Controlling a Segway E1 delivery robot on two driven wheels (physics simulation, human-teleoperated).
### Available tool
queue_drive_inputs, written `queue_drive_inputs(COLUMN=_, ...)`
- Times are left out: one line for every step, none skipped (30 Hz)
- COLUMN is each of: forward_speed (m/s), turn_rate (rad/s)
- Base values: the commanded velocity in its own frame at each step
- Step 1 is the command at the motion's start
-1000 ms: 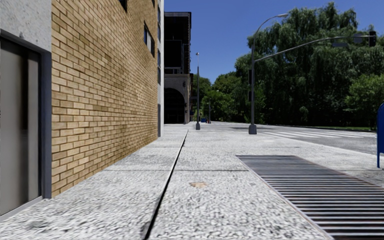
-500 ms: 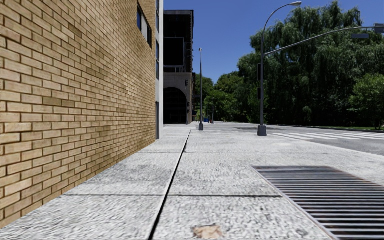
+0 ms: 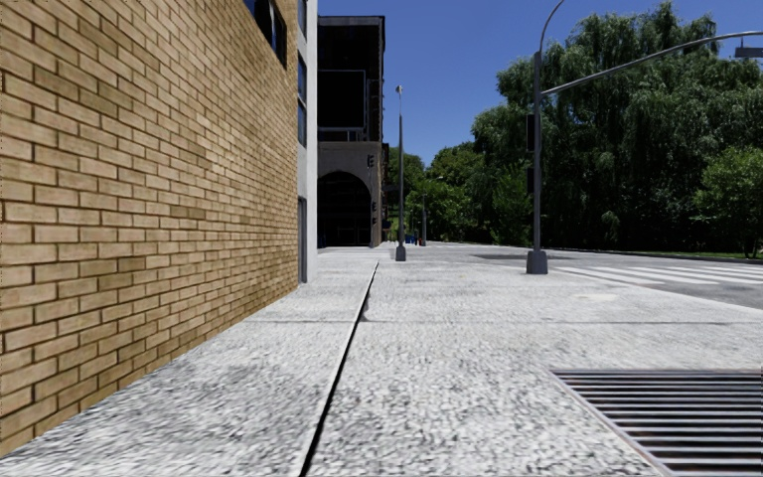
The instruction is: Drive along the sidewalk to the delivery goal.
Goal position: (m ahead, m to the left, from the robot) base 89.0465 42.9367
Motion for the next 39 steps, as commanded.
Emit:
queue_drive_inputs(forward_speed=2.00, turn_rate=0.00)
queue_drive_inputs(forward_speed=2.00, turn_rate=0.00)
queue_drive_inputs(forward_speed=2.00, turn_rate=0.00)
queue_drive_inputs(forward_speed=2.00, turn_rate=0.00)
queue_drive_inputs(forward_speed=2.00, turn_rate=0.00)
queue_drive_inputs(forward_speed=2.00, turn_rate=0.00)
queue_drive_inputs(forward_speed=2.00, turn_rate=0.00)
queue_drive_inputs(forward_speed=2.00, turn_rate=0.00)
queue_drive_inputs(forward_speed=2.00, turn_rate=0.00)
queue_drive_inputs(forward_speed=2.00, turn_rate=0.00)
queue_drive_inputs(forward_speed=2.00, turn_rate=0.00)
queue_drive_inputs(forward_speed=2.00, turn_rate=0.00)
queue_drive_inputs(forward_speed=2.00, turn_rate=0.00)
queue_drive_inputs(forward_speed=2.00, turn_rate=0.00)
queue_drive_inputs(forward_speed=2.00, turn_rate=0.00)
queue_drive_inputs(forward_speed=2.00, turn_rate=0.00)
queue_drive_inputs(forward_speed=2.00, turn_rate=0.00)
queue_drive_inputs(forward_speed=2.00, turn_rate=0.00)
queue_drive_inputs(forward_speed=2.00, turn_rate=0.00)
queue_drive_inputs(forward_speed=2.00, turn_rate=0.00)
queue_drive_inputs(forward_speed=2.00, turn_rate=0.00)
queue_drive_inputs(forward_speed=2.00, turn_rate=0.00)
queue_drive_inputs(forward_speed=2.00, turn_rate=0.00)
queue_drive_inputs(forward_speed=2.00, turn_rate=0.00)
queue_drive_inputs(forward_speed=2.00, turn_rate=0.00)
queue_drive_inputs(forward_speed=2.00, turn_rate=0.00)
queue_drive_inputs(forward_speed=2.00, turn_rate=0.00)
queue_drive_inputs(forward_speed=2.00, turn_rate=0.00)
queue_drive_inputs(forward_speed=2.00, turn_rate=0.00)
queue_drive_inputs(forward_speed=2.00, turn_rate=0.00)
queue_drive_inputs(forward_speed=2.00, turn_rate=0.00)
queue_drive_inputs(forward_speed=2.00, turn_rate=0.00)
queue_drive_inputs(forward_speed=2.00, turn_rate=0.00)
queue_drive_inputs(forward_speed=2.00, turn_rate=0.00)
queue_drive_inputs(forward_speed=2.00, turn_rate=0.00)
queue_drive_inputs(forward_speed=2.00, turn_rate=0.00)
queue_drive_inputs(forward_speed=2.00, turn_rate=0.00)
queue_drive_inputs(forward_speed=2.00, turn_rate=0.00)
queue_drive_inputs(forward_speed=2.00, turn_rate=0.00)
